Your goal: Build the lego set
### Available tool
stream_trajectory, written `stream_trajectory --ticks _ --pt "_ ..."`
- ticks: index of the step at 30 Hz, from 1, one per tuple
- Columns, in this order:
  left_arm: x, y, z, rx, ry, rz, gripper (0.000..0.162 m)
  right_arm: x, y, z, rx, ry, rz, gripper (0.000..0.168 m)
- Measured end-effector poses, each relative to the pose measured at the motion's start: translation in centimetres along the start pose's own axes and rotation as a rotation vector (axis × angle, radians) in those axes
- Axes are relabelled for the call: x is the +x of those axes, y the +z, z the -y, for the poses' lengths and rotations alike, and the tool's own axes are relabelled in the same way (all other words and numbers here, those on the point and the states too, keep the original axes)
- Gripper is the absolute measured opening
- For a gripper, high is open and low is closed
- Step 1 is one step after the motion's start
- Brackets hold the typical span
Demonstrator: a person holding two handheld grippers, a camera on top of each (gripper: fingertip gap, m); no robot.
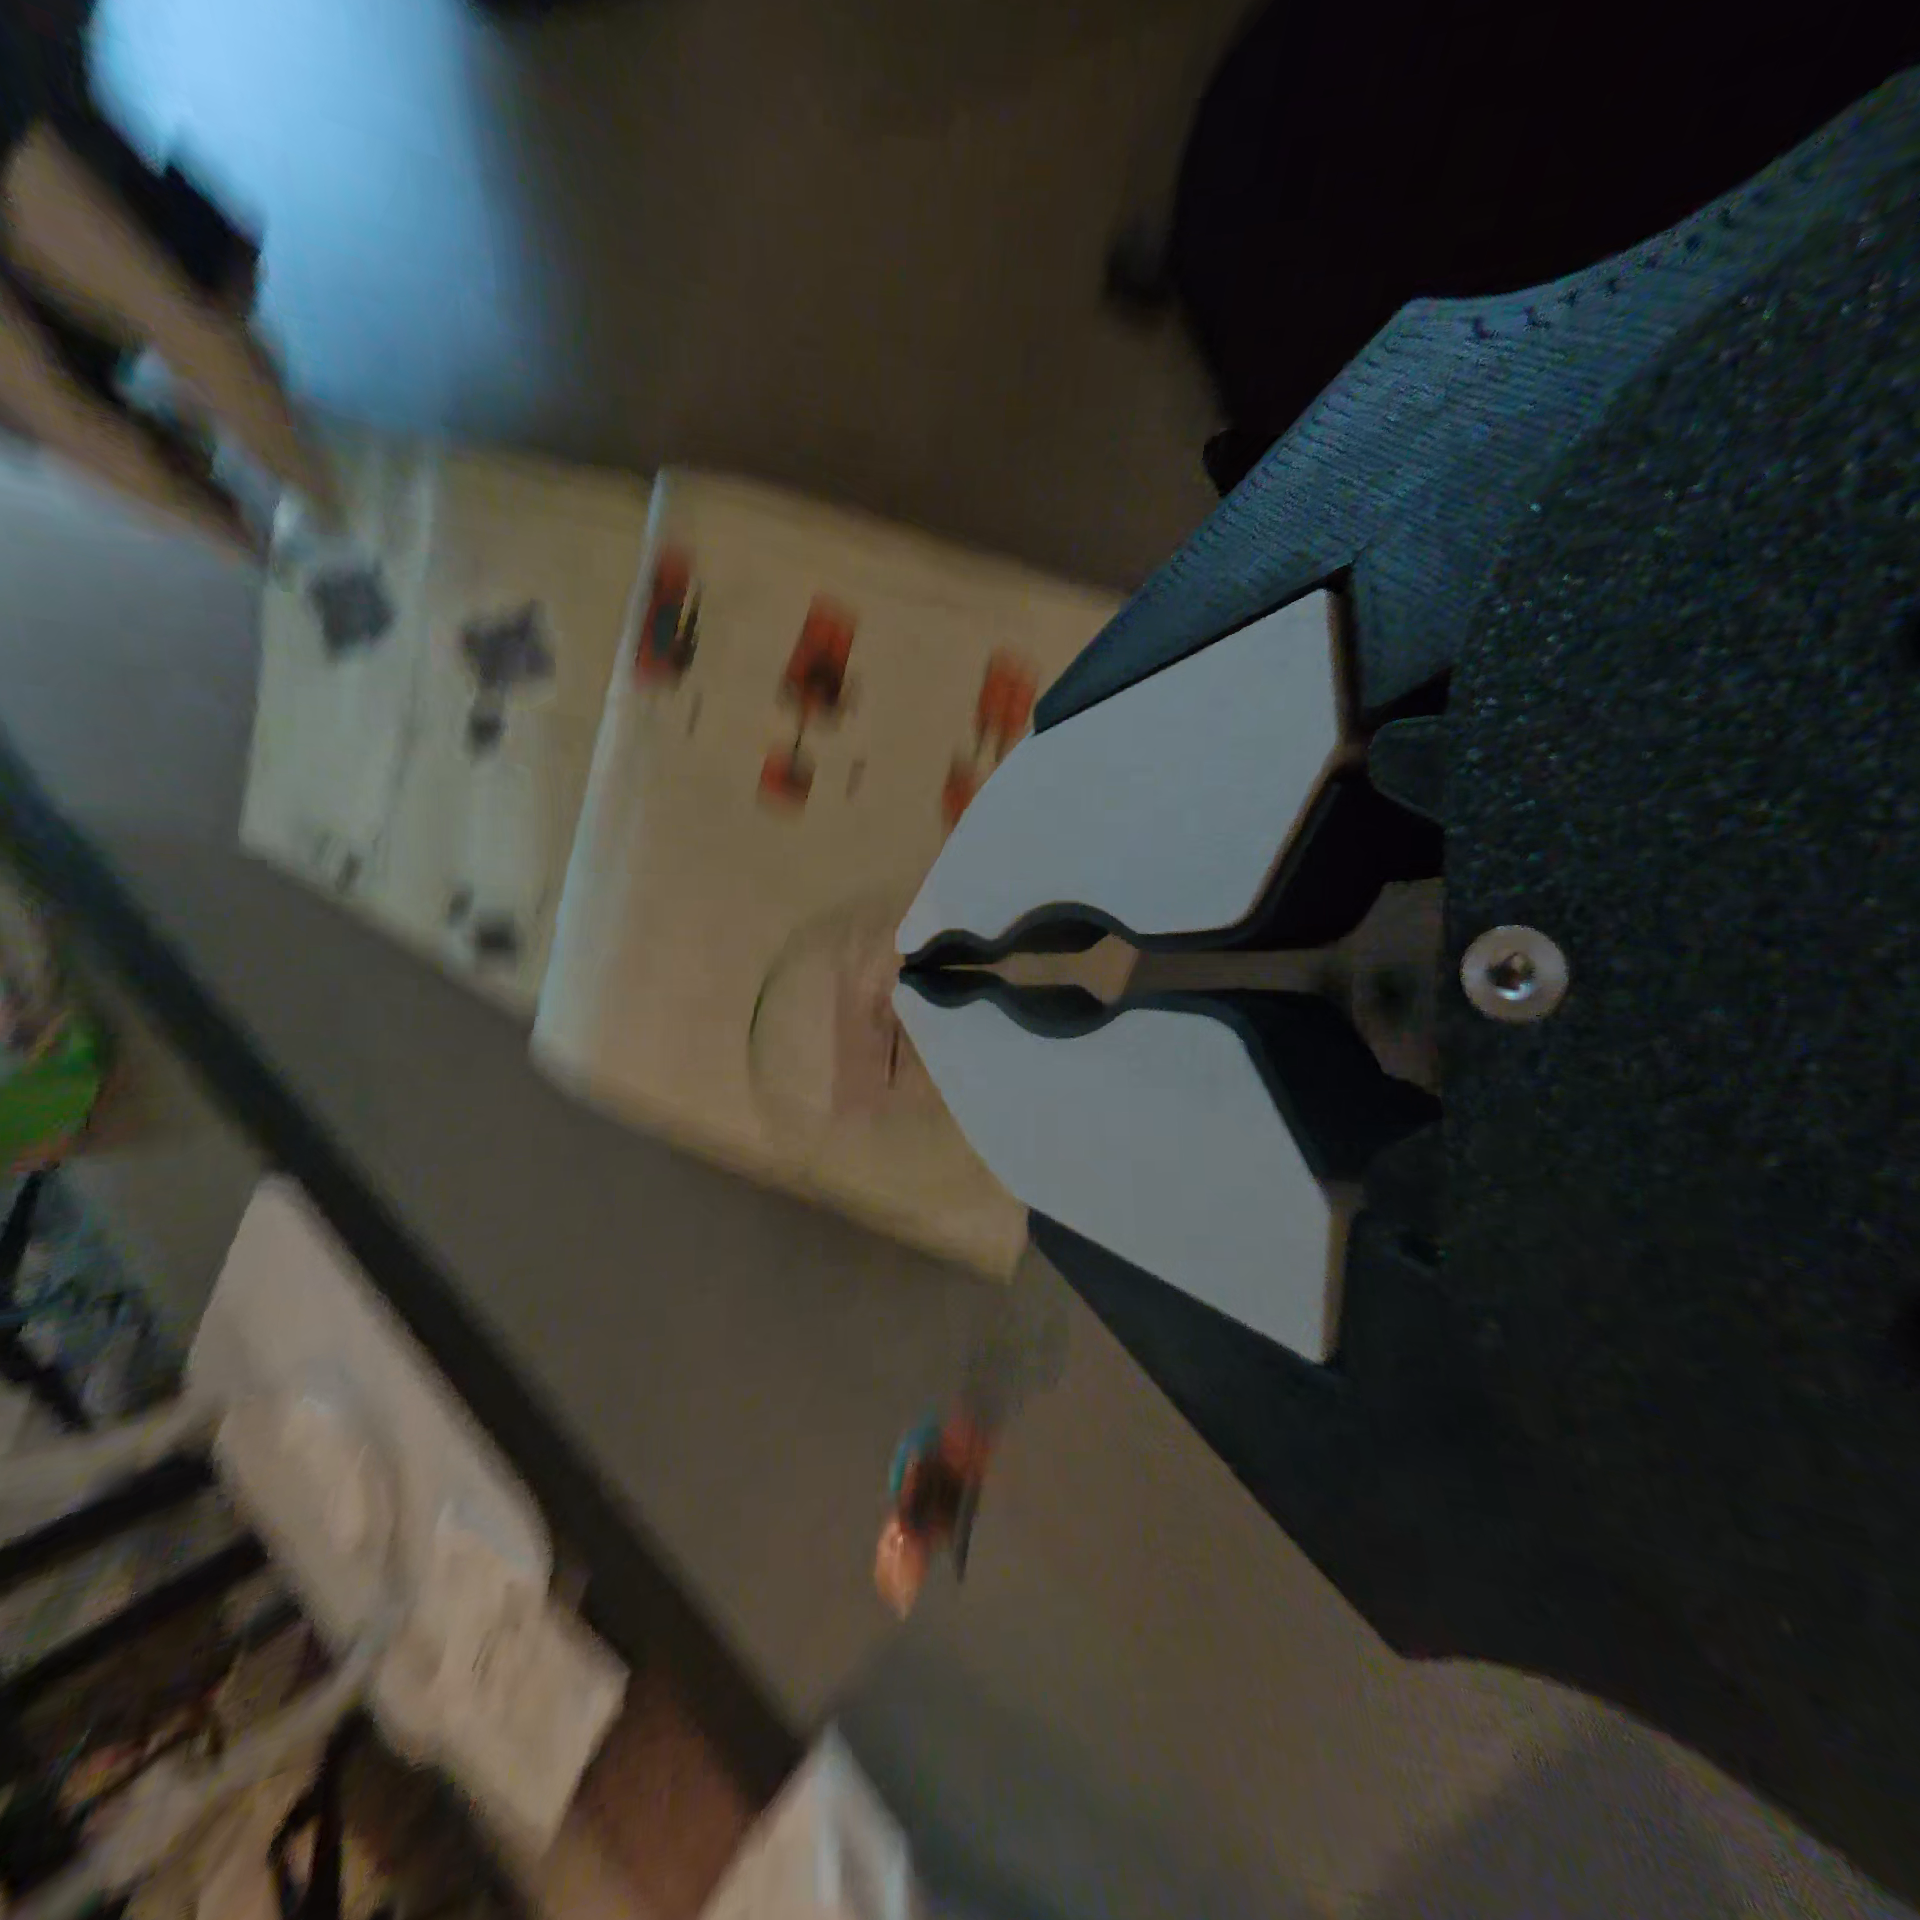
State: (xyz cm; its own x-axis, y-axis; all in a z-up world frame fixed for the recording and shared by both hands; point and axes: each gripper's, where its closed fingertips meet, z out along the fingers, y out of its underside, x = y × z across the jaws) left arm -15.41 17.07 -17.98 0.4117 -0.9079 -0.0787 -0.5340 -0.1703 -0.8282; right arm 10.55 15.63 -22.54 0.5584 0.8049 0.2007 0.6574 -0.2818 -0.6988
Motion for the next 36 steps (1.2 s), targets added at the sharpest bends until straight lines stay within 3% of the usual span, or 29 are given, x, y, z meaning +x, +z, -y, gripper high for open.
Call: stream_trajectory --ticks 4,9,21,29,36 --pt "5.8 1.4 -2.3 -0.094 -0.003 -0.064 0.000 2.1 1.4 -0.5 -0.027 0.107 0.033 0.017" --pt "7.7 3.6 -4.2 -0.192 0.058 -0.014 0.000 3.8 2.6 -1.9 -0.136 0.093 -0.048 0.013" --pt "3.6 5.3 -5.5 -0.324 0.123 0.057 0.000 0.7 0.8 -3.9 -0.150 0.215 -0.116 0.000" --pt "1.4 5.6 -5.5 -0.310 0.056 0.088 0.000 0.2 0.3 -4.0 -0.153 0.261 -0.281 0.000" --pt "1.4 4.4 -3.9 -0.223 0.027 0.116 0.000 0.2 -0.3 -2.9 -0.087 0.312 -0.284 0.000"
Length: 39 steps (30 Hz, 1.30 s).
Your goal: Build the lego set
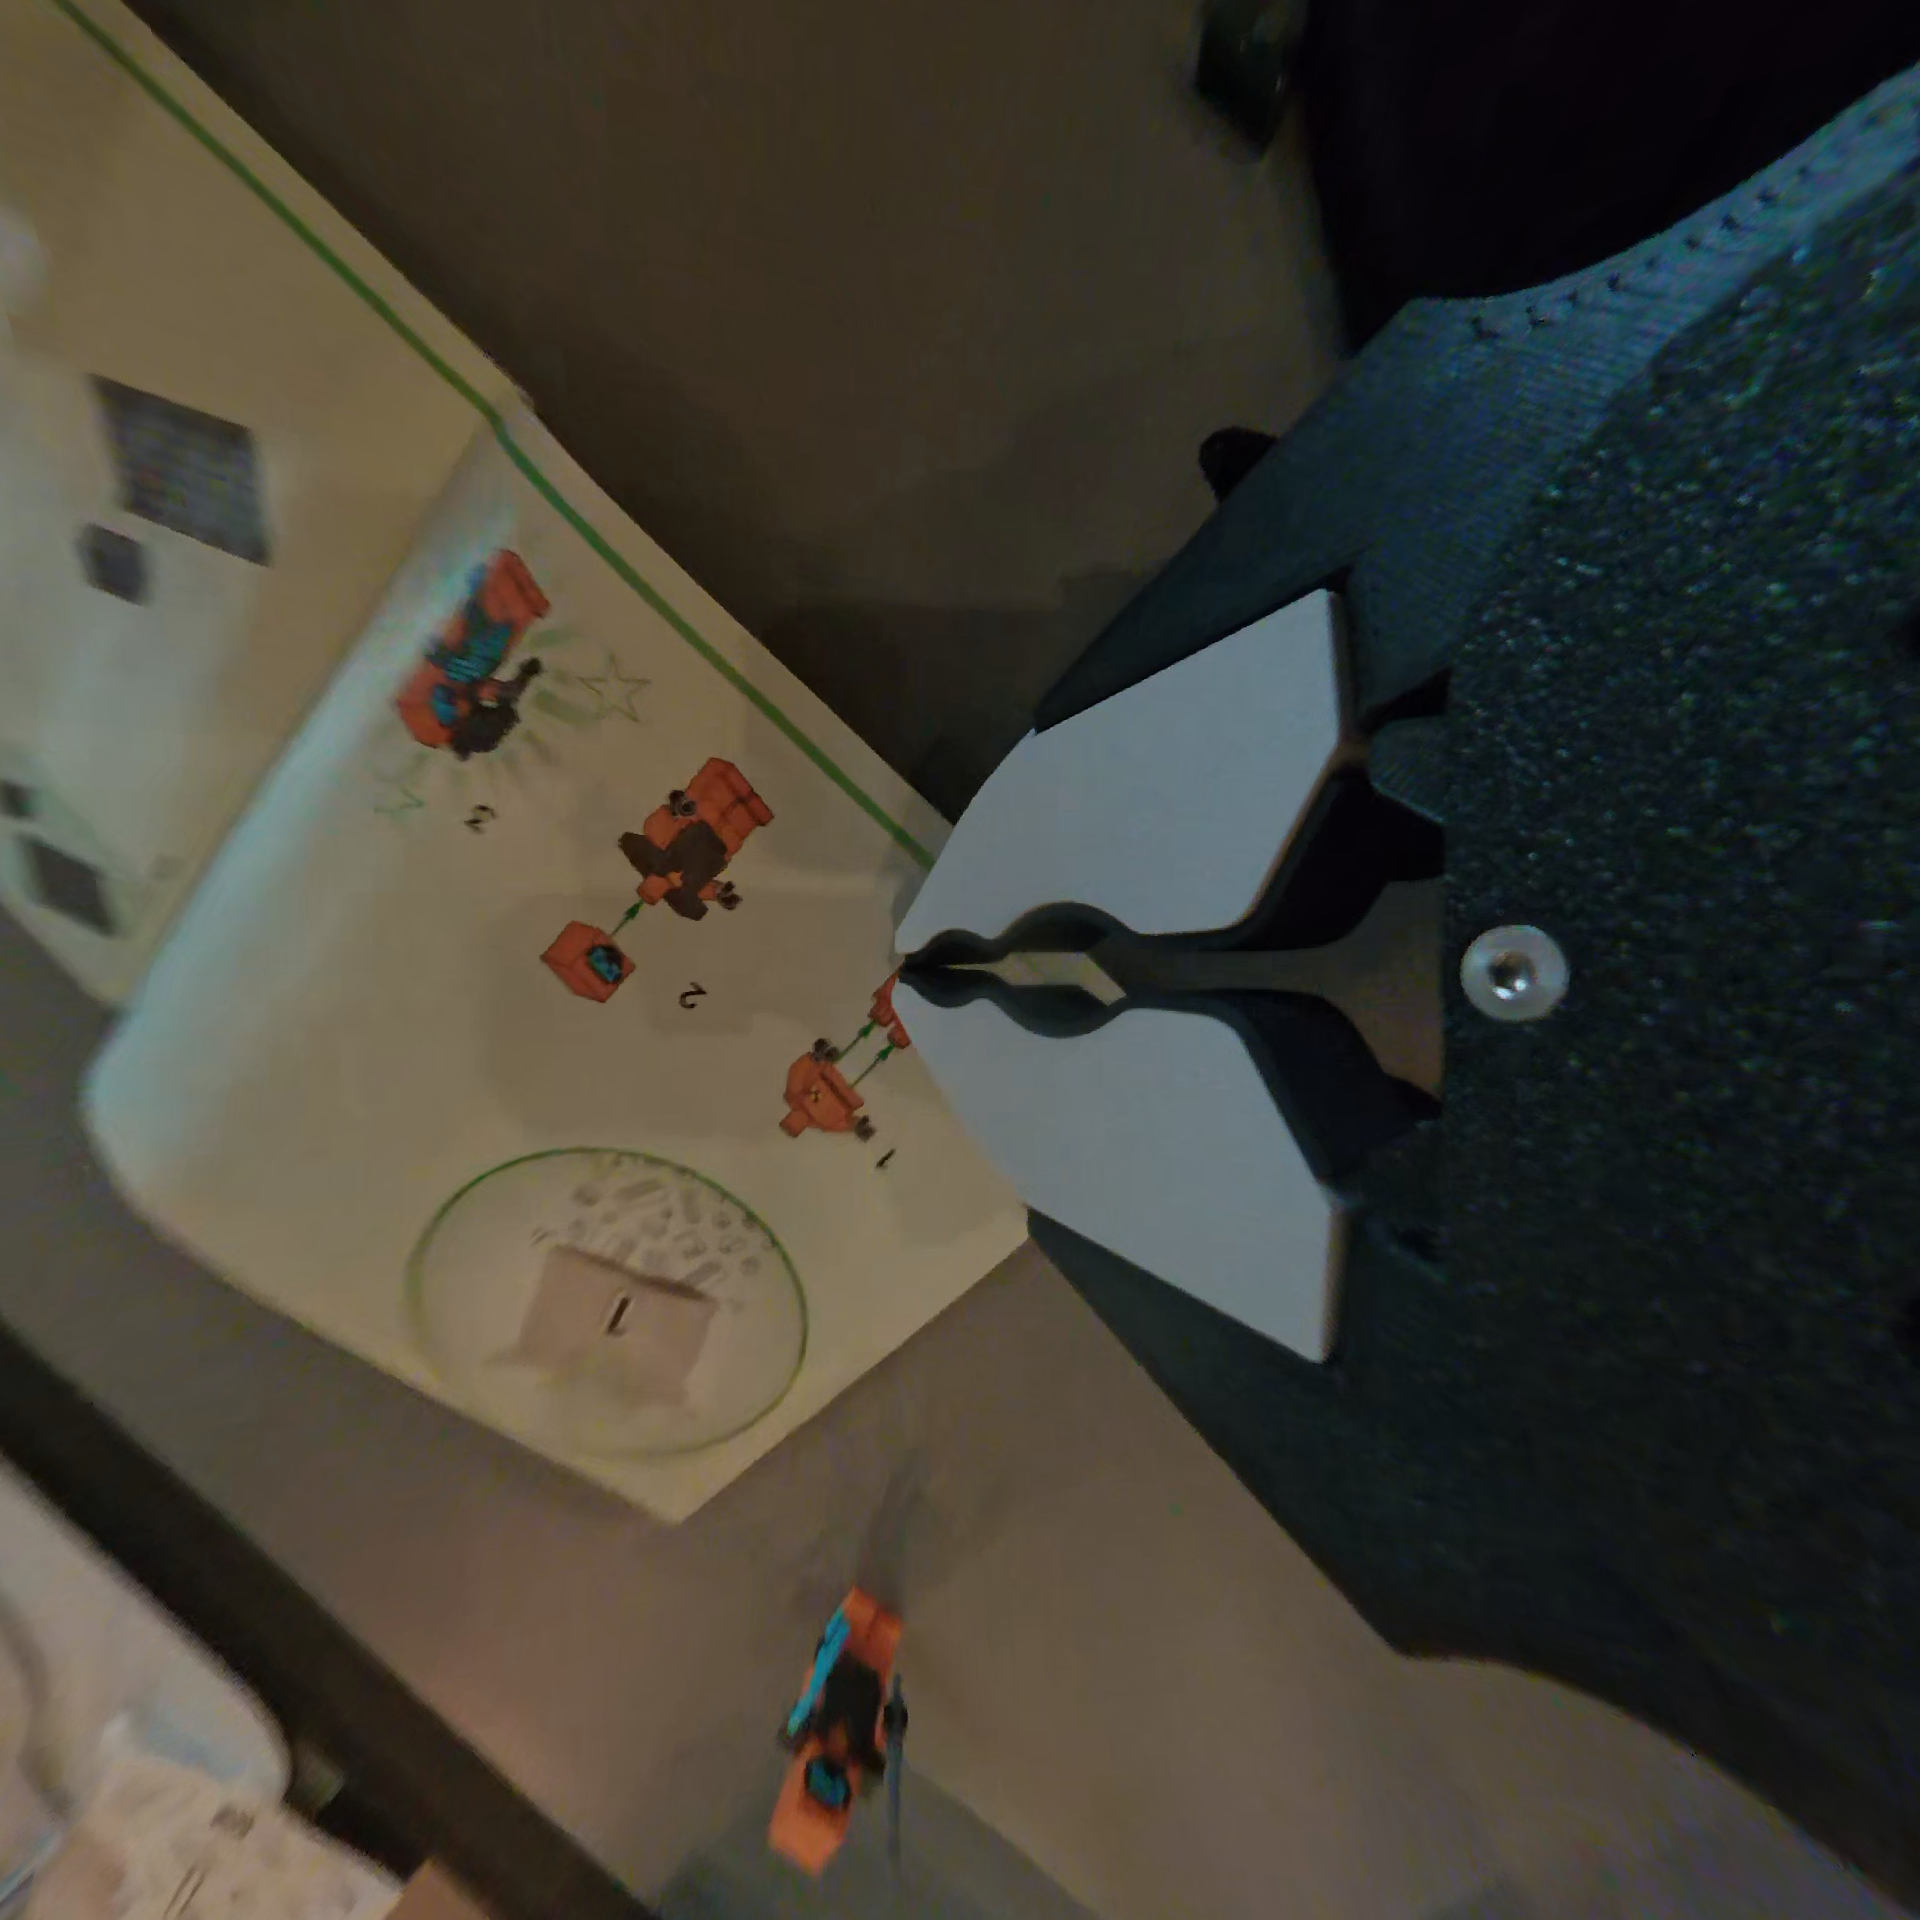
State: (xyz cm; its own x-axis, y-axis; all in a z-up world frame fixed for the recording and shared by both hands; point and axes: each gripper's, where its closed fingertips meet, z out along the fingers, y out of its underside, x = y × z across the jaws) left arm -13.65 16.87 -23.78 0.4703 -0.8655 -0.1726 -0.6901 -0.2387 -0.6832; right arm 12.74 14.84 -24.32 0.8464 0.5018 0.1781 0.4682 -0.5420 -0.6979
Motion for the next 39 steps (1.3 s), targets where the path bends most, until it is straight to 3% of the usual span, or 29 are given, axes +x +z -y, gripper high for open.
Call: stream_trajectory --ticks 11,19,28,34,39 --pt "0.7 -1.5 2.0 0.181 -0.085 0.033 0.000 -5.5 -2.6 0.9 0.052 -0.024 0.059 0.003" --pt "-0.2 -3.3 1.8 0.271 -0.265 0.091 0.000 -4.9 -1.7 -1.0 0.031 0.029 0.016 0.000" --pt "-0.6 -6.5 0.5 0.360 -0.447 0.157 0.000 -5.3 -3.8 0.6 0.162 0.105 0.022 0.000" --pt "-1.2 -6.2 -1.0 0.322 -0.486 0.222 0.000 -5.1 -5.3 0.9 0.234 0.197 0.010 0.000" --pt "-2.6 -4.1 -3.5 0.158 -0.489 0.289 0.000 -5.2 -5.8 0.7 0.263 0.222 0.012 0.000"
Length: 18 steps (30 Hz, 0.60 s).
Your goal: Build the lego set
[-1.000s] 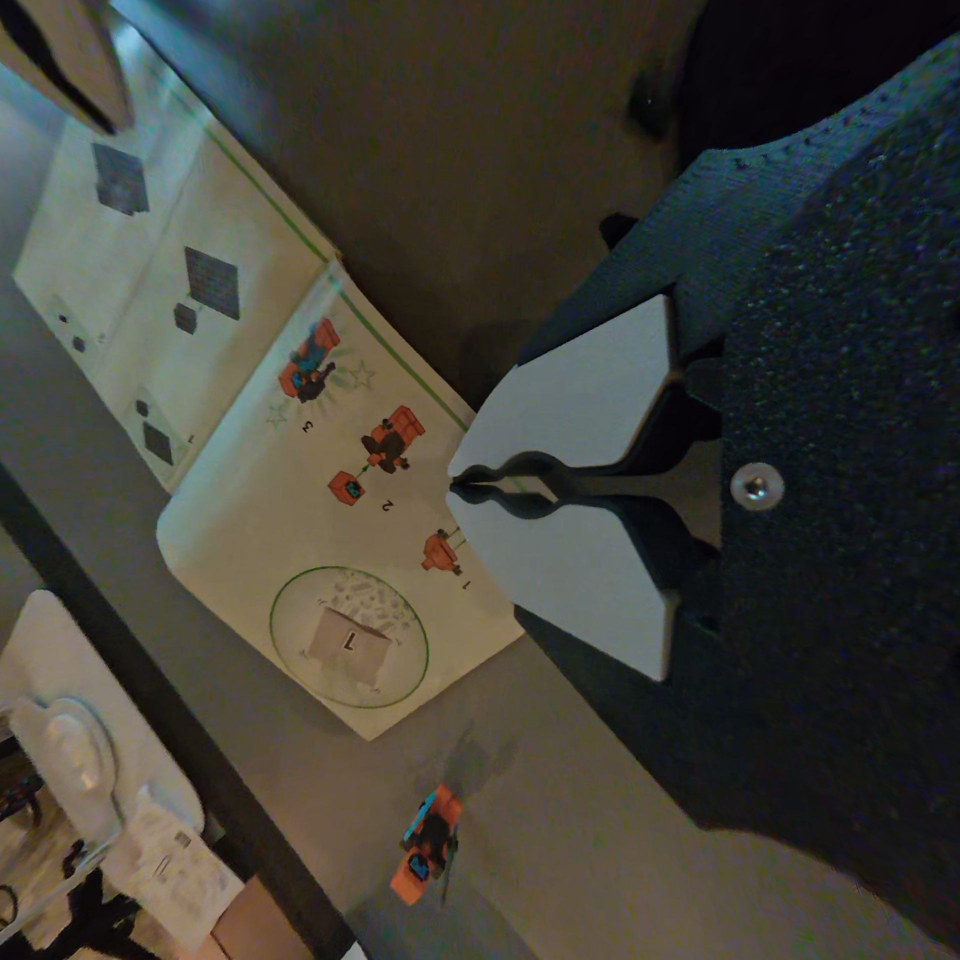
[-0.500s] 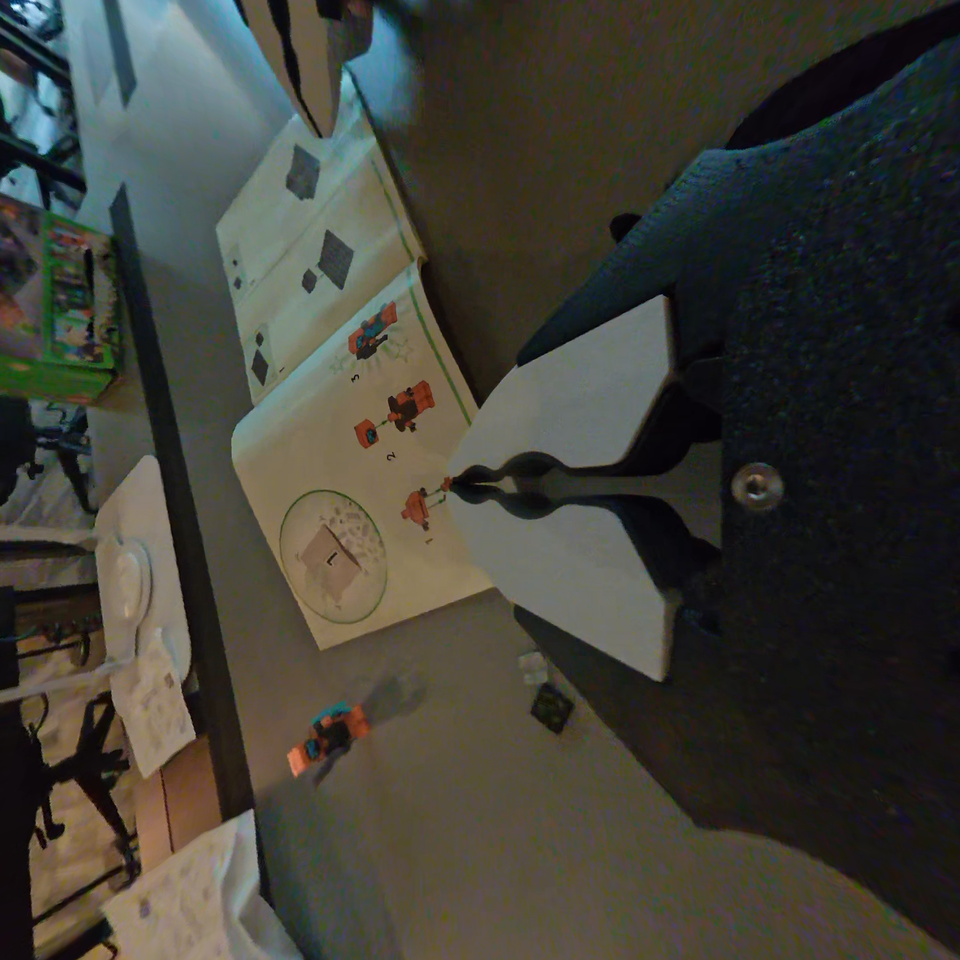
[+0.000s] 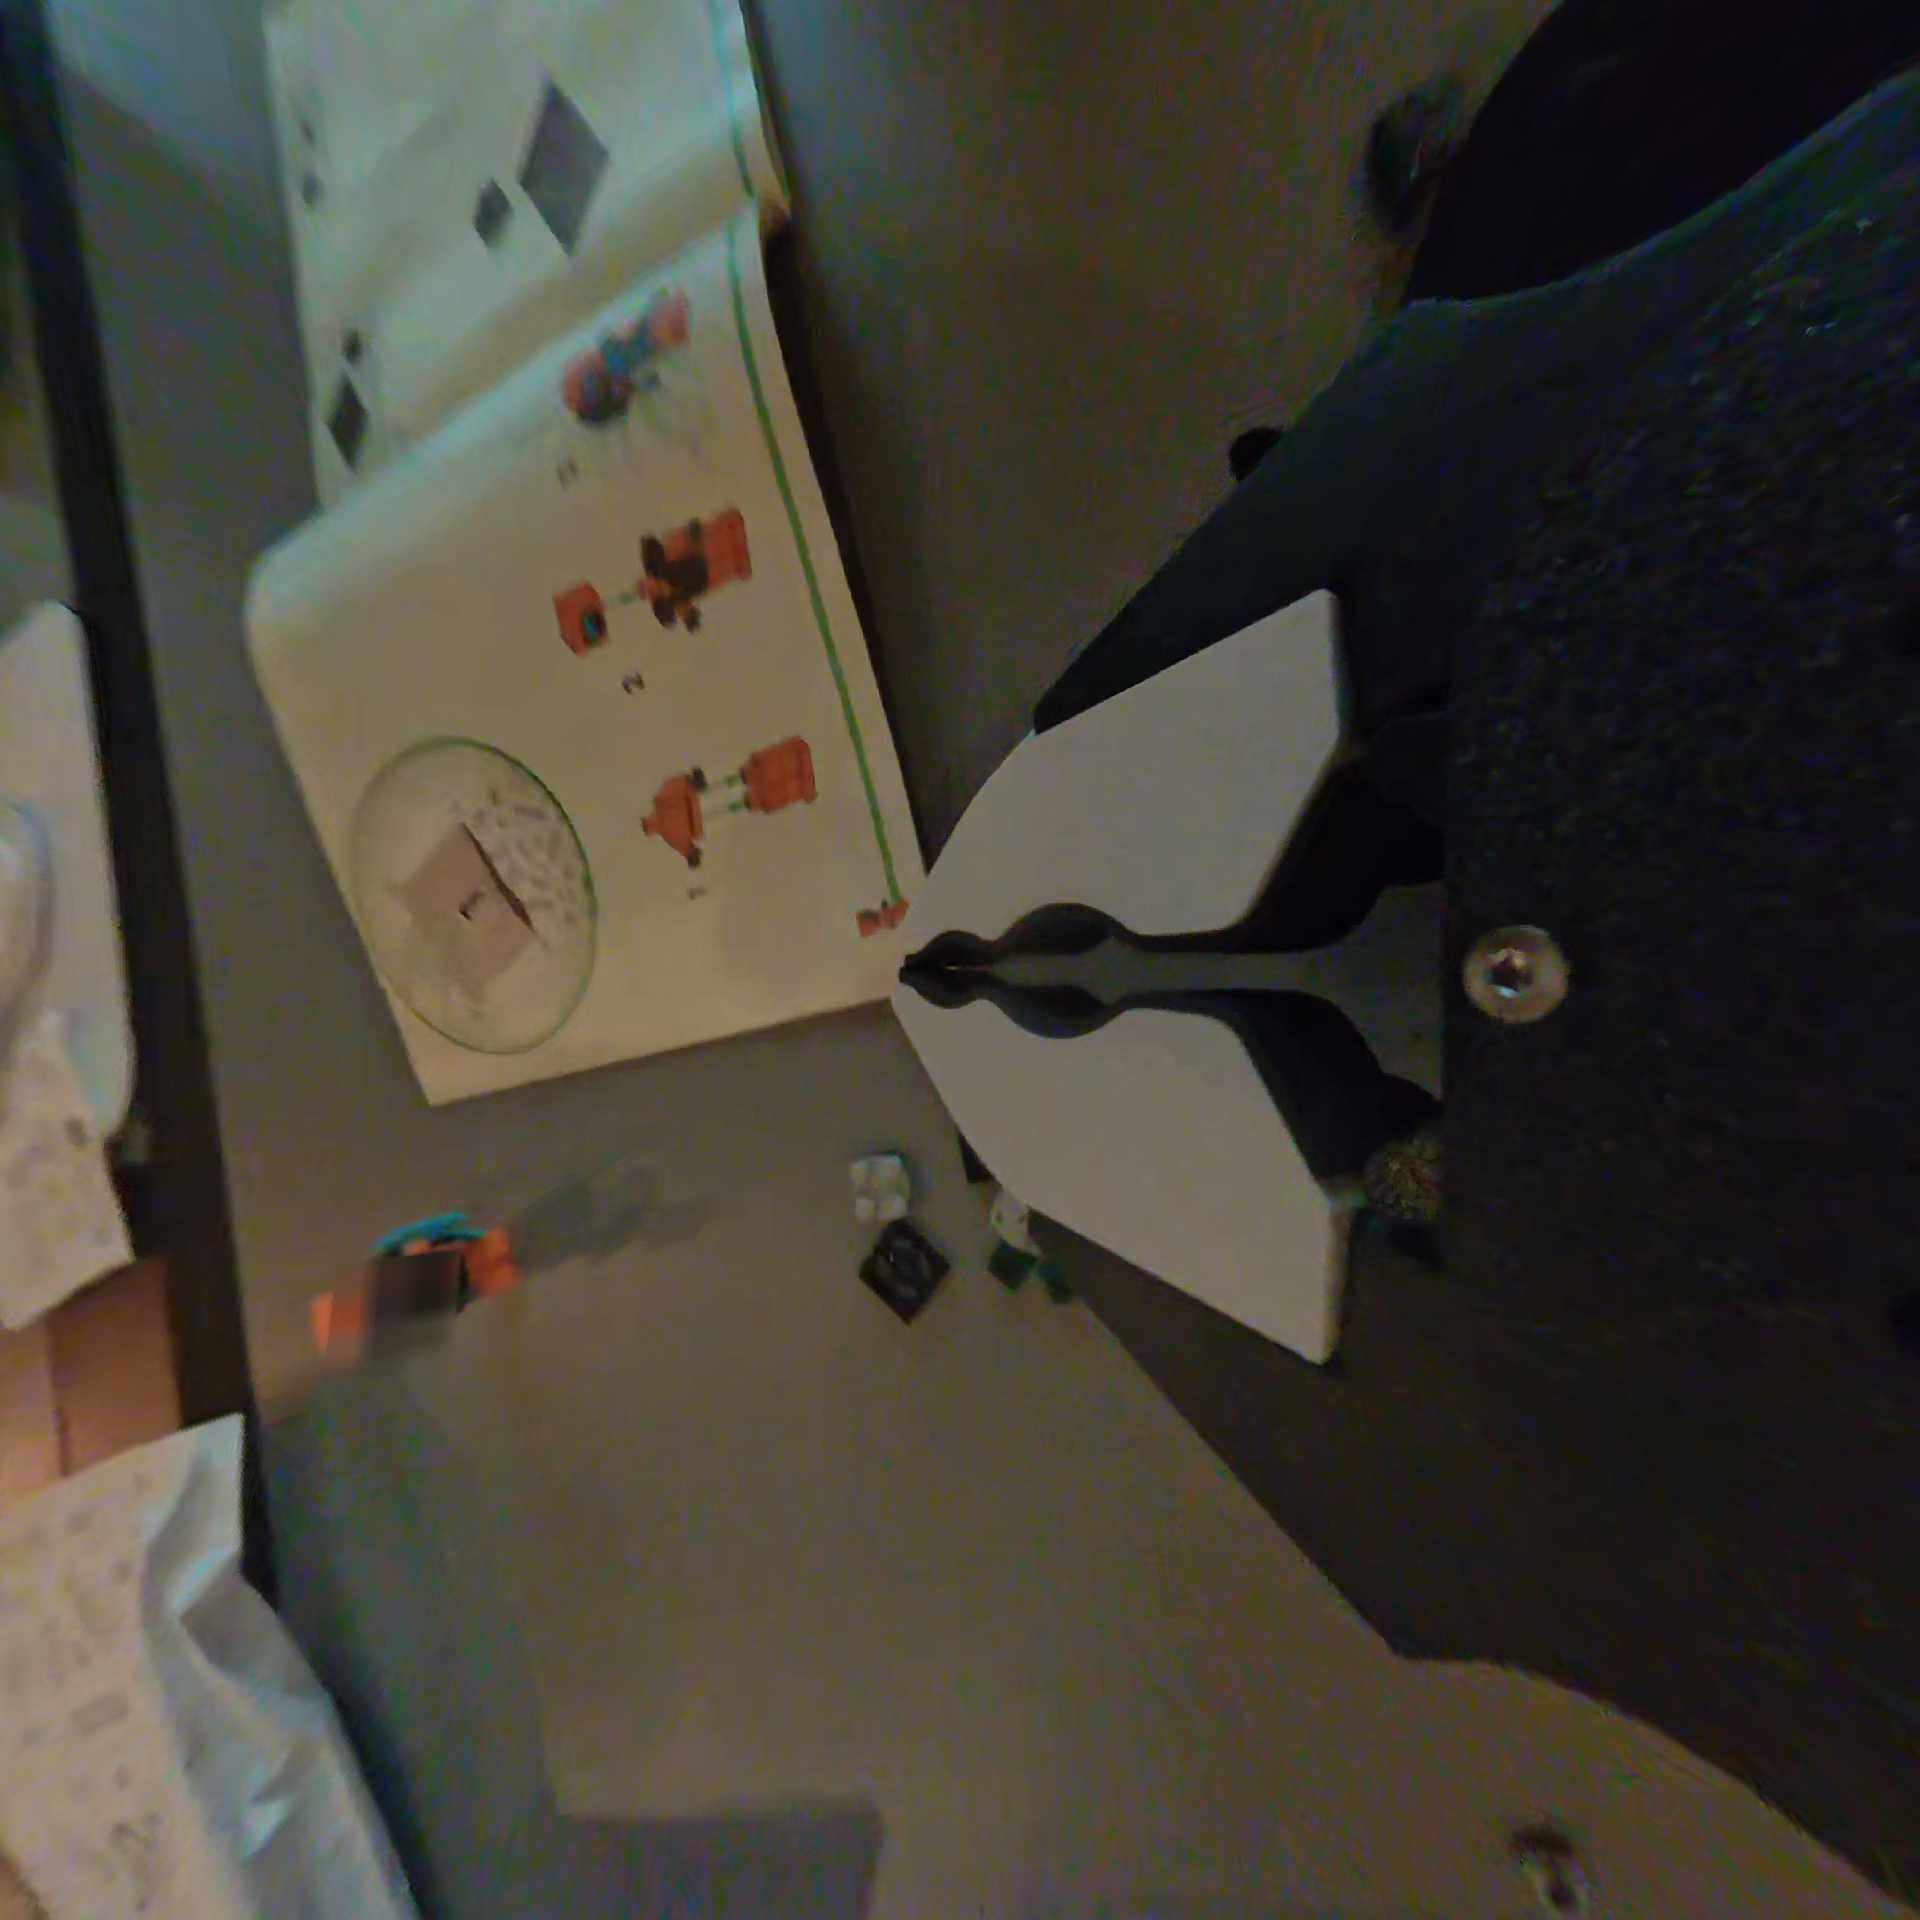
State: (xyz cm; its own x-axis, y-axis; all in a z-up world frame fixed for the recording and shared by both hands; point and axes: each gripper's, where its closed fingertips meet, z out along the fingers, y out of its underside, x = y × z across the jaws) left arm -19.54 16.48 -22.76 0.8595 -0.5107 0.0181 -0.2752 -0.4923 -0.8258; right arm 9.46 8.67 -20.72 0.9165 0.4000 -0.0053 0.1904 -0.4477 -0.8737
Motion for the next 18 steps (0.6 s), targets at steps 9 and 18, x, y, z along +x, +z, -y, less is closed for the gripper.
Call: stream_trajectory --ticks 9,18 --pt "-2.8 1.1 0.1 -0.086 0.020 0.190 0.000 0.1 0.0 0.1 0.016 -0.008 -0.015 0.000" --pt "-1.2 2.1 1.5 -0.039 -0.069 0.179 0.000 -0.1 0.4 0.1 0.015 -0.037 -0.019 0.000"
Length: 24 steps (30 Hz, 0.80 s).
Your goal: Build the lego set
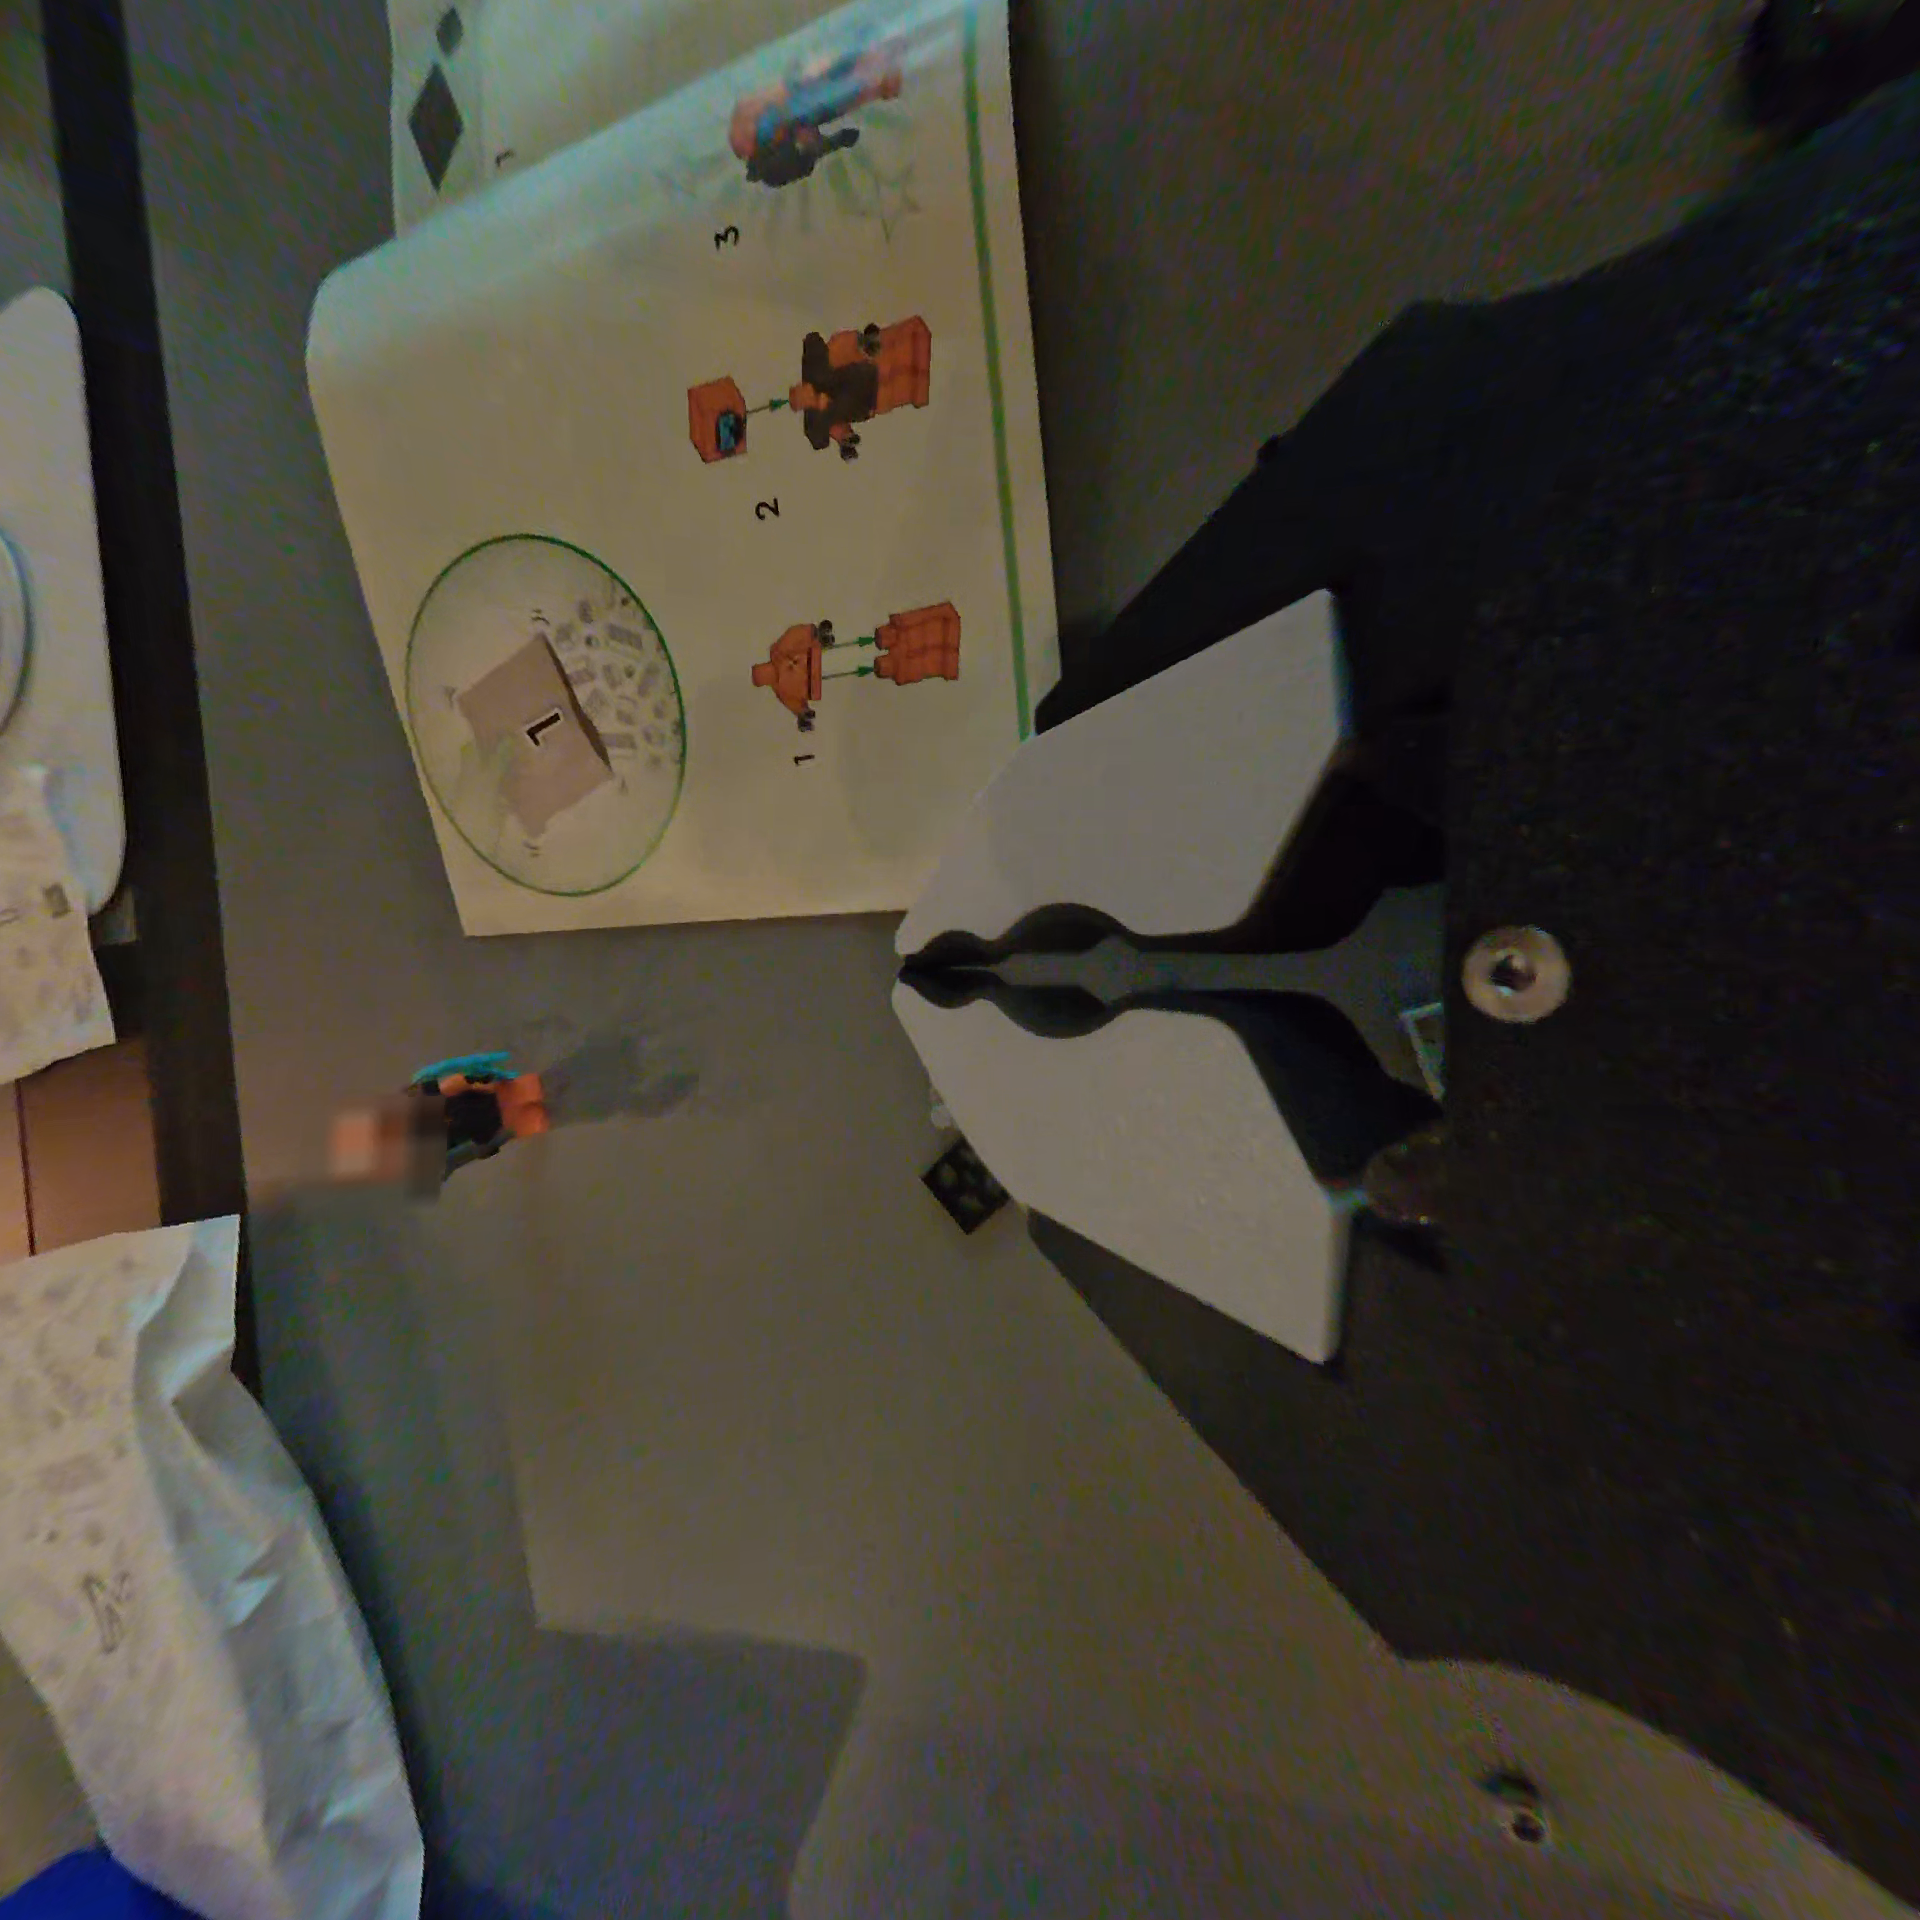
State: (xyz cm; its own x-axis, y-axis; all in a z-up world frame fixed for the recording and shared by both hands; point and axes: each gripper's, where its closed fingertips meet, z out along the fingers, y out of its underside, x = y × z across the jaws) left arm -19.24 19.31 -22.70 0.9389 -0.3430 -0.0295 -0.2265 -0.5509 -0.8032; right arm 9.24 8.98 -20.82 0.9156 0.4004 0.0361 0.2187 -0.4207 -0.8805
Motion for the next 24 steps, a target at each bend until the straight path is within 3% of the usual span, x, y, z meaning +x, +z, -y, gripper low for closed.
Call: stream_trajectory --ticks 16,24 --pt "0.4 0.8 1.0 0.029 -0.027 0.001 0.000 -0.1 0.2 -0.3 -0.012 0.003 0.008 0.000" --pt "2.2 -2.3 2.7 0.190 0.023 -0.137 0.000 -0.2 -0.1 0.1 0.020 0.004 0.022 0.000"
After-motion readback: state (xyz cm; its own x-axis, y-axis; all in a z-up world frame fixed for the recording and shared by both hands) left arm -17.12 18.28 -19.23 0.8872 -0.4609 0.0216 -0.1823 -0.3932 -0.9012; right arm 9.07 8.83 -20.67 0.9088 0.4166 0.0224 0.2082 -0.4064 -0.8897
